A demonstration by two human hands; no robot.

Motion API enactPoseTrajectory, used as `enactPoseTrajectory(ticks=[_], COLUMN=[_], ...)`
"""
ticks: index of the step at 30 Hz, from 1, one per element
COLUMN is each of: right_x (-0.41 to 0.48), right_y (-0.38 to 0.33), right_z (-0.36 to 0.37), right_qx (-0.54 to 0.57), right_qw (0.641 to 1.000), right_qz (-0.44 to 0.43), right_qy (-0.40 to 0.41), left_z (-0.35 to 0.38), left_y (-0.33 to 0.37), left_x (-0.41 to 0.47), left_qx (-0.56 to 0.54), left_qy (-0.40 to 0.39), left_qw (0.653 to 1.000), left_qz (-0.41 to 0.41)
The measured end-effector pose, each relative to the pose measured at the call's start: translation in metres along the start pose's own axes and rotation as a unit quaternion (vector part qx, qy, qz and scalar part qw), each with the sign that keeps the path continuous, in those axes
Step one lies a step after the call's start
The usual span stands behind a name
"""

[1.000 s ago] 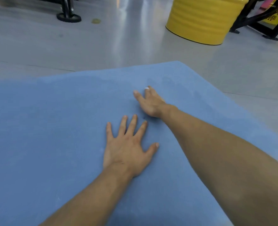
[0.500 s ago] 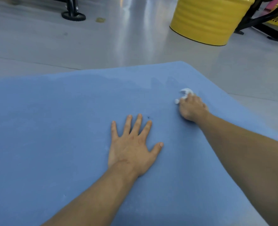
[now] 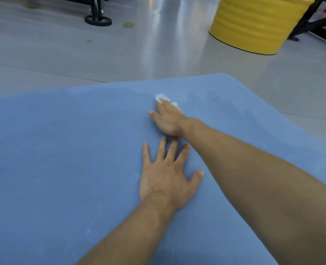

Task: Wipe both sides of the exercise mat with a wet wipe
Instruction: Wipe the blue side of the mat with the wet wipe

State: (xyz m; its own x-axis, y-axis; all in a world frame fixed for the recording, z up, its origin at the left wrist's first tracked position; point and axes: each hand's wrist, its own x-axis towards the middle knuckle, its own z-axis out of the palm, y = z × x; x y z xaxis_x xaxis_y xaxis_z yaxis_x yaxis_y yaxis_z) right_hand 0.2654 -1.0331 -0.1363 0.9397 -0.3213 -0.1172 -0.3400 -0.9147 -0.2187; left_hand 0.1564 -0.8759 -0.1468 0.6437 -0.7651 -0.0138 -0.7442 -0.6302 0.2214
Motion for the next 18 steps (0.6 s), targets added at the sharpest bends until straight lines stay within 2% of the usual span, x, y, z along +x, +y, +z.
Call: enactPoseTrajectory(ticks=[2, 4, 7, 13, 15, 18], right_x=[-0.004, -0.007, -0.012, -0.070, -0.094, -0.119], right_y=[-0.019, -0.008, 0.039, 0.170, 0.203, 0.240], right_z=[0.005, 0.004, -0.011, -0.037, -0.032, -0.022], right_qx=[0.006, 0.003, -0.005, -0.018, -0.008, -0.018], right_qw=[0.999, 0.999, 0.997, 0.959, 0.946, 0.941], right_qz=[-0.049, -0.042, 0.076, 0.276, 0.313, 0.317], right_qy=[-0.013, -0.004, 0.025, 0.064, 0.084, 0.118], left_z=[-0.001, -0.001, 0.000, 0.000, 0.000, 0.000], left_y=[0.000, 0.000, 0.000, 0.000, 0.000, 0.000], left_x=[0.000, 0.000, 0.000, -0.001, -0.002, -0.002], left_qx=[0.000, -0.003, -0.002, -0.005, -0.002, 0.001], left_qy=[0.009, 0.007, -0.009, -0.009, -0.010, -0.013], left_qw=[1.000, 1.000, 1.000, 1.000, 1.000, 1.000], left_qz=[0.003, 0.005, 0.003, 0.000, -0.001, -0.001])
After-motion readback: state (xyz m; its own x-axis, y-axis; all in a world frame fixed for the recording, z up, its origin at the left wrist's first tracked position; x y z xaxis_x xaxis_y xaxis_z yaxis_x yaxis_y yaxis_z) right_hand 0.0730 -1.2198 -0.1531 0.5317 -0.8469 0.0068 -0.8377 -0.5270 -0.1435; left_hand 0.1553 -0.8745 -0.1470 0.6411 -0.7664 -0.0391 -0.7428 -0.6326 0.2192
